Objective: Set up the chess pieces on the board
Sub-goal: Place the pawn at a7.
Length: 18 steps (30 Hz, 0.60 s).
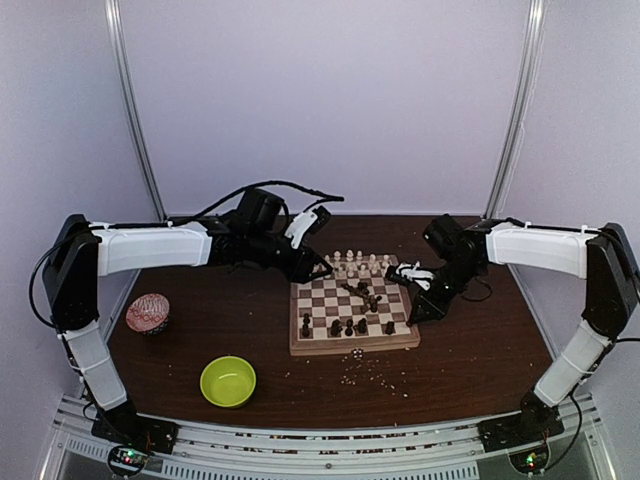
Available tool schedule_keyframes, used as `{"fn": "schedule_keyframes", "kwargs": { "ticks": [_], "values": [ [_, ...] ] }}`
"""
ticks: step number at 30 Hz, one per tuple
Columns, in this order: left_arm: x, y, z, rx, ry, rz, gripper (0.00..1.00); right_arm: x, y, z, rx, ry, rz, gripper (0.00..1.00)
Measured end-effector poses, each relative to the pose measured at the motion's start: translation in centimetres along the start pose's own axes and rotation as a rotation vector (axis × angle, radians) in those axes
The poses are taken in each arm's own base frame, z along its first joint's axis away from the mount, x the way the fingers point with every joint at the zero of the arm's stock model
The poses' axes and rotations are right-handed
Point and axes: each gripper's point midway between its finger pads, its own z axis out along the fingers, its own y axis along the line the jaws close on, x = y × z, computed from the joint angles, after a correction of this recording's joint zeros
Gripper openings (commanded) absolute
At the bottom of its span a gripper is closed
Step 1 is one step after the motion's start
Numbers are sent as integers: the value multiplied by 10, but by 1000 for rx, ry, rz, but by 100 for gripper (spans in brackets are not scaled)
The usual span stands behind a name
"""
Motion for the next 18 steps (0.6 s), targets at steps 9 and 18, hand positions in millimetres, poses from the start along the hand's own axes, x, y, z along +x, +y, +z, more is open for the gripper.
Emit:
{"fn": "schedule_keyframes", "kwargs": {
  "ticks": [9, 18],
  "values": [
    [0, 1, 0, -2, 0, -9, 48, -12, -10, 4, 91, -29, -60, 9],
    [0, 0, 0, 0, 0, -17, 47, -17, -15, 18, 118, -21, -76, 10]
  ]
}}
